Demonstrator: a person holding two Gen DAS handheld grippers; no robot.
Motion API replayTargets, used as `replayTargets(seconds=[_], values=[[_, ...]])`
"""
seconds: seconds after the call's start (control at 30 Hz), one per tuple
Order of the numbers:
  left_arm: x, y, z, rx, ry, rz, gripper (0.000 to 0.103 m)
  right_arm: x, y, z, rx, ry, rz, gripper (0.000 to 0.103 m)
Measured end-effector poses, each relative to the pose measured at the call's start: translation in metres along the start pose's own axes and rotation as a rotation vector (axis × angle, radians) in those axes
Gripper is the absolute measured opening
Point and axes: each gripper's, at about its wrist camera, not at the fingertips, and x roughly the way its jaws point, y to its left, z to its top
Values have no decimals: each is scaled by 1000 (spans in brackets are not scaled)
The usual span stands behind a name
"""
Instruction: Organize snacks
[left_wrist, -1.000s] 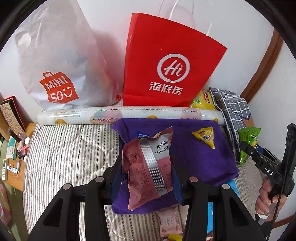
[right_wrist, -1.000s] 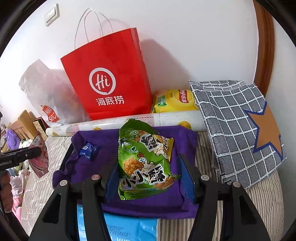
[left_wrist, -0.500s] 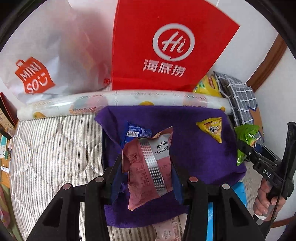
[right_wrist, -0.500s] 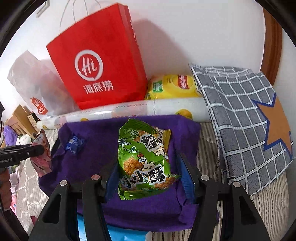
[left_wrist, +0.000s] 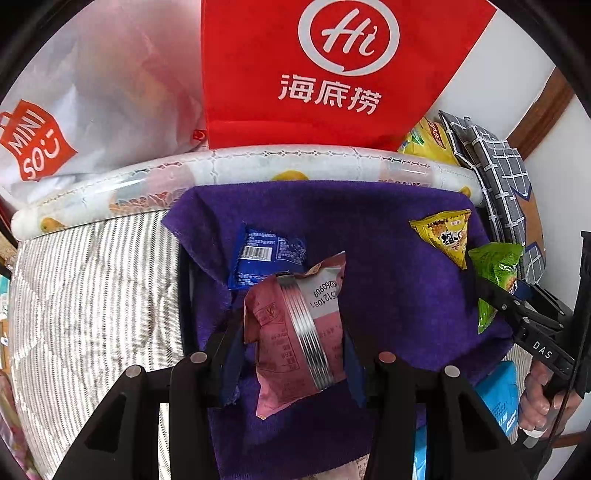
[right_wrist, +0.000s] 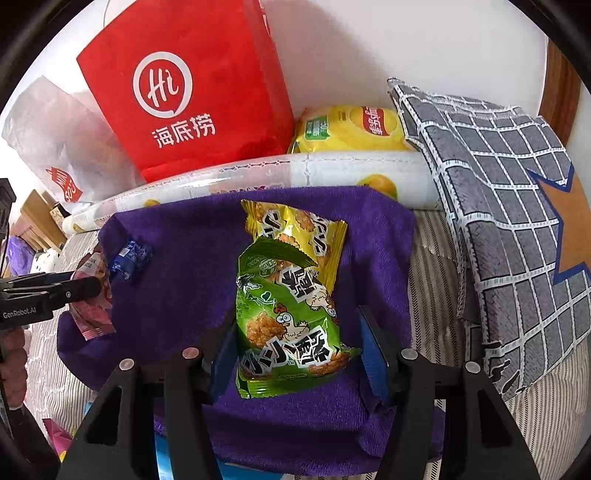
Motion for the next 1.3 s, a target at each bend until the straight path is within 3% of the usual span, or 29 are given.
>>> replayTargets(seconds=[0.3,0.43,0.63,0.9,1.3], values=[[8,-6,0,23,2,18,47,7,1,2,-11,38,6,61],[10,-10,-1,40,6,29,59,4,4,0,-32,22,2,65],[3,-16,-3,69,-8,58,76,-11,11,-1,-43,-23,16,80],[-19,-20,-5,78,-43,47,76,-41,17,-3,-4,-74,11,82],[-76,-25,-27,78,-146,7,76,-100,35,-32,-40,-184,-102,82]])
